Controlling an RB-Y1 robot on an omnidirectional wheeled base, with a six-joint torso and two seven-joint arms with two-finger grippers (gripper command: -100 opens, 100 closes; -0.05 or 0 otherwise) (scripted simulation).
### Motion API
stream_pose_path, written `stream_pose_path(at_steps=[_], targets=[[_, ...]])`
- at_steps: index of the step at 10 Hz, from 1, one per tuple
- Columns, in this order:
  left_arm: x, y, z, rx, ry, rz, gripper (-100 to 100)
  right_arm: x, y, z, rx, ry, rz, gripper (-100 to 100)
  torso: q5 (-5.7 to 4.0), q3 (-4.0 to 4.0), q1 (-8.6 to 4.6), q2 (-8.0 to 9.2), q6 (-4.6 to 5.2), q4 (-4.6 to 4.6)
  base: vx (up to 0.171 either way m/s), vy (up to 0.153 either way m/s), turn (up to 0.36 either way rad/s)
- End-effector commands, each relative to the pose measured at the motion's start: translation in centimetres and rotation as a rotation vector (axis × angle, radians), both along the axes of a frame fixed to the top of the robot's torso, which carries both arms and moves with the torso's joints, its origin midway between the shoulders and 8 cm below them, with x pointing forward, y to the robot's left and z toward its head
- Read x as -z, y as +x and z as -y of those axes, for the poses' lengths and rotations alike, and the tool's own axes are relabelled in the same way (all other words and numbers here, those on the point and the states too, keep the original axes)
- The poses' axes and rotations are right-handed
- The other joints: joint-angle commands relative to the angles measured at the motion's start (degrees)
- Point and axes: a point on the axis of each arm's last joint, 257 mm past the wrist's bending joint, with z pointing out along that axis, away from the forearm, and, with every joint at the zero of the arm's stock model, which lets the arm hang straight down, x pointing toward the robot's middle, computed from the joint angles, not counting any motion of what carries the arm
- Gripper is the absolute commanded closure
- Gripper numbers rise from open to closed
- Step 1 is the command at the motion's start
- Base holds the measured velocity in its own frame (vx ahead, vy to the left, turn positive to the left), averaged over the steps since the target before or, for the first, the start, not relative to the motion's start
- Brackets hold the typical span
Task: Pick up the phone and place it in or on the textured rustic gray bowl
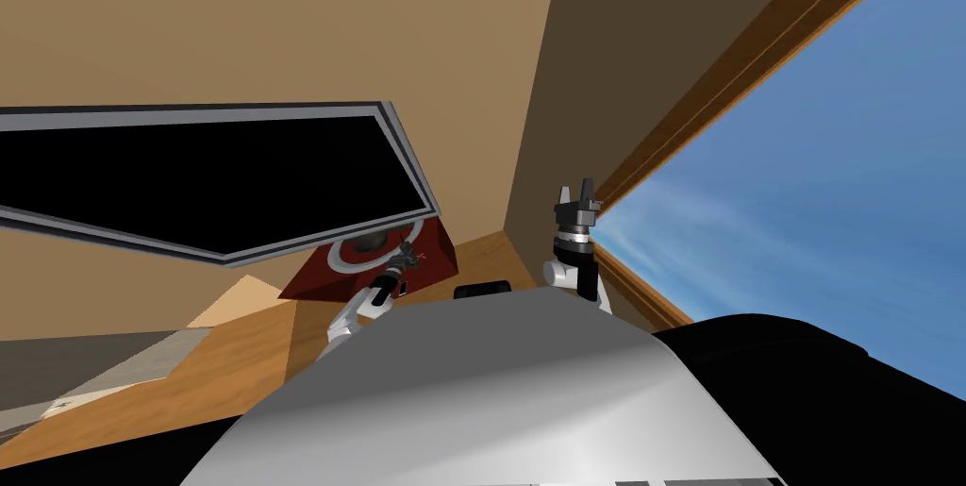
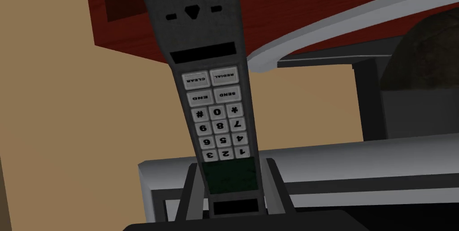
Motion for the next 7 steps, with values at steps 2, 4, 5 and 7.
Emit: stream_pose_path(at_steps=[2, 4, 5, 7], targets=[[-0.9, 0.2, -1.1, 0.001, 0.017, -0.004, 100, 0.0, 0.0, 0.0, 0.000, 0.000, 0.000, 0, -0.02, -0.12, 0.02, -0.22, 0.02, -0.03, -0.058, 0.087, -0.057], [-1.9, 0.2, -2.7, -0.022, 0.018, -0.006, 100, 0.0, 0.0, 0.0, 0.000, 0.000, 0.000, 0, -0.04, -0.33, 0.04, -0.61, 0.03, -0.08, 0.014, 0.100, -0.051], [-2.7, 0.1, -4.1, -0.045, 0.011, -0.004, 100, 0.0, 0.0, 0.0, 0.000, 0.000, 0.000, 0, -0.02, -0.40, 0.07, -0.74, 0.02, -0.10, 0.039, 0.124, -0.036], [-3.7, 0.0, -5.6, -0.075, 0.000, -0.001, 100, 0.0, 0.0, 0.0, 0.000, 0.000, 0.000, 0, -0.02, -0.47, 0.17, -0.89, -0.04, -0.10, 0.069, 0.109, -0.028]])
